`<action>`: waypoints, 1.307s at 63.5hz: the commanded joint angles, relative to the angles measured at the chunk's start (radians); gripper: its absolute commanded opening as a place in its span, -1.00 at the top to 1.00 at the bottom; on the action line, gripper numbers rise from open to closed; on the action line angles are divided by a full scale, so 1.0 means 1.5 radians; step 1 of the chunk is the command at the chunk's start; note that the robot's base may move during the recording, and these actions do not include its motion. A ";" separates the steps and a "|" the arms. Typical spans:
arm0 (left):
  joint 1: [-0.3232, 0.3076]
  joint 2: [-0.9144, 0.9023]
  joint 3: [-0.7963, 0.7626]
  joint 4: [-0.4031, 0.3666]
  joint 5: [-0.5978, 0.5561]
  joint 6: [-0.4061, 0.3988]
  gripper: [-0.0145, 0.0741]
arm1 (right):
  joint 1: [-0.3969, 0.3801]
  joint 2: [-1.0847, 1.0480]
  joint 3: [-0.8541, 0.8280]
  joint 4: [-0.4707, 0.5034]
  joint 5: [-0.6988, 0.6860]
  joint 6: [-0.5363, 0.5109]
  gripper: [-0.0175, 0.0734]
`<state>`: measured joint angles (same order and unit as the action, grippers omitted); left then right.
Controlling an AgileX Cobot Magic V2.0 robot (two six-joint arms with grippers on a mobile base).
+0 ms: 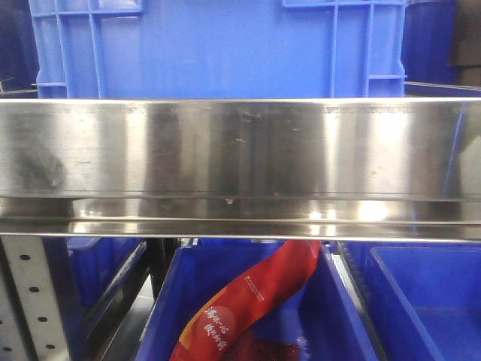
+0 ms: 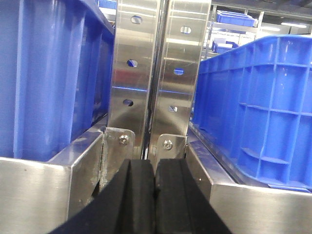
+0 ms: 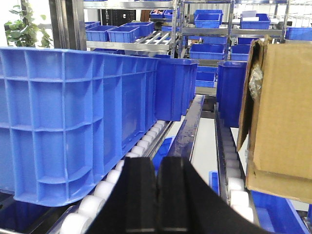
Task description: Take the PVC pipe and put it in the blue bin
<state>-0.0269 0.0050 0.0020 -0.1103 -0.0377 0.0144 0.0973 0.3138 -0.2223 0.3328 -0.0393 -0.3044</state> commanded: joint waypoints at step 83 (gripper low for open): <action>0.003 -0.003 -0.001 -0.002 -0.006 -0.004 0.92 | -0.067 -0.143 0.015 -0.121 0.066 0.069 0.97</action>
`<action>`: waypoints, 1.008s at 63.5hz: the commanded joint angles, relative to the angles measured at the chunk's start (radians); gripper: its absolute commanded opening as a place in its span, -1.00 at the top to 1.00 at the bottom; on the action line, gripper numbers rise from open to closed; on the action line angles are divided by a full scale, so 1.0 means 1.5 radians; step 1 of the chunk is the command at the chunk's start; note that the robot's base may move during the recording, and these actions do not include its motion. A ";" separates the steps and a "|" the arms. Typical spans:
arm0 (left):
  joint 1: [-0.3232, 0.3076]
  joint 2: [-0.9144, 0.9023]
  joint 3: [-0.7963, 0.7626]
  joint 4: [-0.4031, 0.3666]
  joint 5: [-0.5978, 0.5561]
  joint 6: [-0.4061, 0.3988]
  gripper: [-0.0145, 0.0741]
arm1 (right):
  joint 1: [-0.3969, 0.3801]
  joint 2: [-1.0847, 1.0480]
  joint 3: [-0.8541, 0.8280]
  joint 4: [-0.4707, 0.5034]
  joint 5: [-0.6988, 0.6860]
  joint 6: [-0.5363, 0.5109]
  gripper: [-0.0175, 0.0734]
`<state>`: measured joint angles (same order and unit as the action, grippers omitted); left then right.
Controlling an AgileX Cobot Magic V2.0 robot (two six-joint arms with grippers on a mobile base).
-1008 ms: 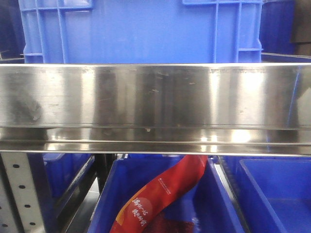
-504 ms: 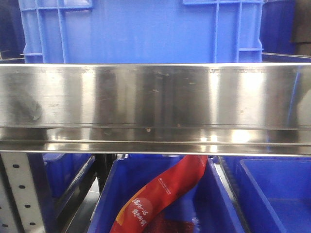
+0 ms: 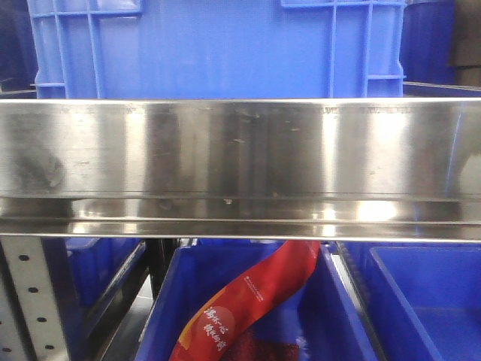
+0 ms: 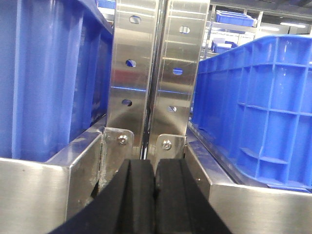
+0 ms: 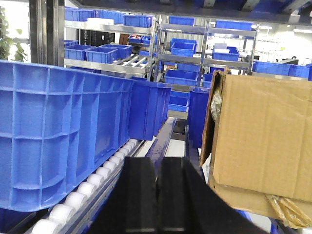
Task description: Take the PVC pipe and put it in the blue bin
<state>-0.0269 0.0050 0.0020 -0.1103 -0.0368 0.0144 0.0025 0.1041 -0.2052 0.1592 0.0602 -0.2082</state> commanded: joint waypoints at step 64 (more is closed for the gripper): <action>0.003 -0.003 -0.001 -0.002 -0.007 -0.004 0.92 | -0.048 -0.069 0.107 -0.057 -0.011 0.069 0.97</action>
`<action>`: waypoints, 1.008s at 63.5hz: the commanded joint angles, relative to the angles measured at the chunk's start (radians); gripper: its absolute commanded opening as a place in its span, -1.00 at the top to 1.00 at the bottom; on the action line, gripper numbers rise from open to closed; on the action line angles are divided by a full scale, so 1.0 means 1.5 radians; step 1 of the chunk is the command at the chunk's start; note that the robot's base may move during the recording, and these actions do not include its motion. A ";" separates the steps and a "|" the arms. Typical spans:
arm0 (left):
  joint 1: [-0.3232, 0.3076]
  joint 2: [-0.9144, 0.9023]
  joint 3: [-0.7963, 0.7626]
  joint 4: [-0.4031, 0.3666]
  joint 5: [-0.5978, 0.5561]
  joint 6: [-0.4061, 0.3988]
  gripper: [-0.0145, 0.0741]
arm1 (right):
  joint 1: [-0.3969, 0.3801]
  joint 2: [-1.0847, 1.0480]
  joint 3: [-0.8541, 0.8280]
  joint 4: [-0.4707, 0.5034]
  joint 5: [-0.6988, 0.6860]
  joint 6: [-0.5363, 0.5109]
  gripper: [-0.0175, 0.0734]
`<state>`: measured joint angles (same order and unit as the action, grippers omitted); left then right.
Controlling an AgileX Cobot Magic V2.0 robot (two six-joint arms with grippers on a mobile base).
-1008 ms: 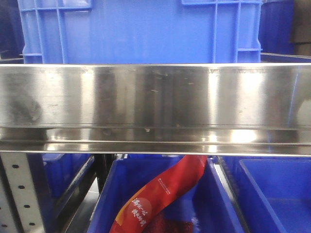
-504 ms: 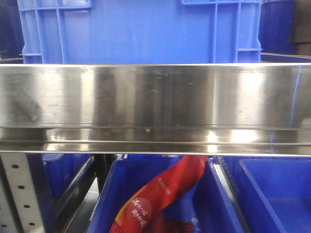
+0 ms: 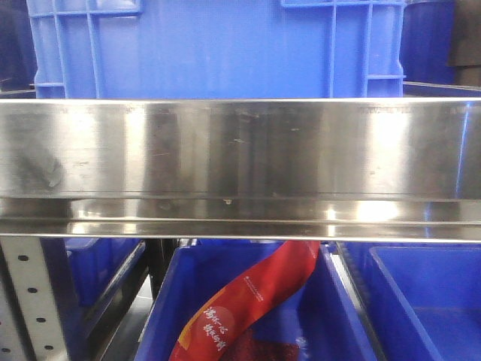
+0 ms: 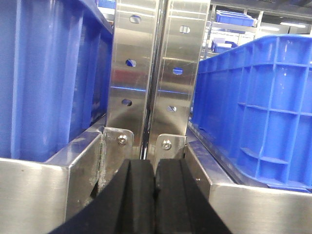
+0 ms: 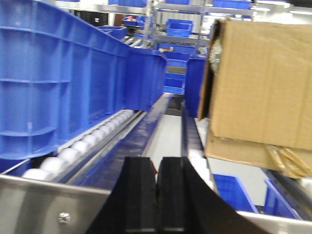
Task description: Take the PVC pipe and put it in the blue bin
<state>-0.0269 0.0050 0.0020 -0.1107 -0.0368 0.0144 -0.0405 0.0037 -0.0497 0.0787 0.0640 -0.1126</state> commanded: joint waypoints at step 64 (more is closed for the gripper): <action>0.003 -0.003 -0.001 -0.002 -0.007 -0.004 0.92 | -0.038 -0.002 0.013 -0.003 -0.018 0.006 0.97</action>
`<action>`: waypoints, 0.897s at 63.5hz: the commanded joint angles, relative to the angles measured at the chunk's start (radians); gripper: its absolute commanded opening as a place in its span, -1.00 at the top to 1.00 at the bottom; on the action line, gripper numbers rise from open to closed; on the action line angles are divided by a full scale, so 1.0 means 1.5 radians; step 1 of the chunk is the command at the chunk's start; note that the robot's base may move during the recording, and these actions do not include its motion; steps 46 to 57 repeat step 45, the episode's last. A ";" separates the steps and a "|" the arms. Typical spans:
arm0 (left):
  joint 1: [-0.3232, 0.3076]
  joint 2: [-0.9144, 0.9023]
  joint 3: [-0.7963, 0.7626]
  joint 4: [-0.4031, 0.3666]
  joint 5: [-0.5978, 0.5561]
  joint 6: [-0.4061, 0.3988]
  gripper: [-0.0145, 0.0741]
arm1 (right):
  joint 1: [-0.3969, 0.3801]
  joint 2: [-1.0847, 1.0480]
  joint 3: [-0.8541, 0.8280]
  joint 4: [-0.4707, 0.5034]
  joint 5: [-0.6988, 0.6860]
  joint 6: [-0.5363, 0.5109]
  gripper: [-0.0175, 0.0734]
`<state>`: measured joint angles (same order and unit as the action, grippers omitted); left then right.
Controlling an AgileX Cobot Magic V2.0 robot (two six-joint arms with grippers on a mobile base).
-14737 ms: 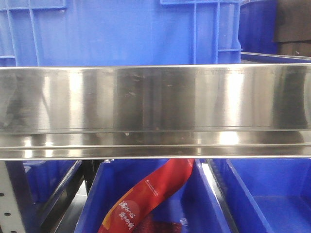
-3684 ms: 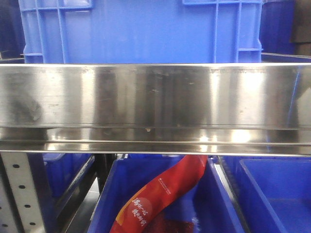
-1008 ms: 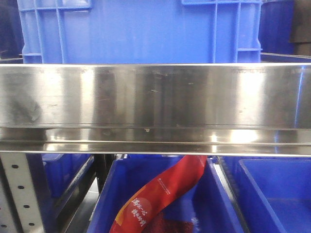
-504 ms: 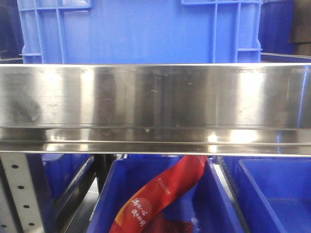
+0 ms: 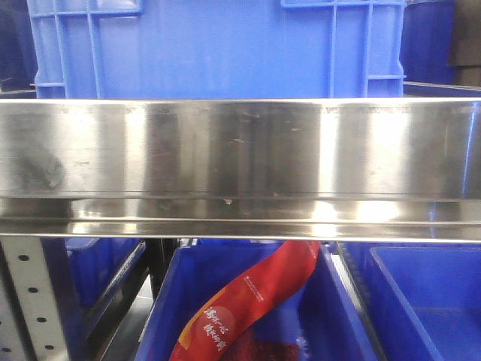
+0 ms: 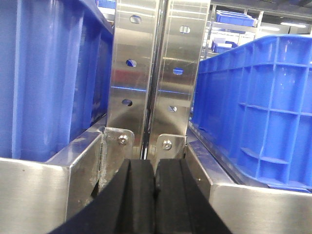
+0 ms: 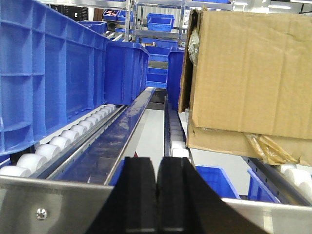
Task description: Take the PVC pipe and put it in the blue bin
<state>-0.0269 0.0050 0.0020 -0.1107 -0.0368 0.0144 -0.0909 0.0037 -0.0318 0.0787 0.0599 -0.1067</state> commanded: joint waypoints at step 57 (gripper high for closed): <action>0.003 -0.003 -0.001 -0.002 -0.007 -0.004 0.92 | -0.004 -0.002 0.001 -0.003 -0.016 0.002 0.97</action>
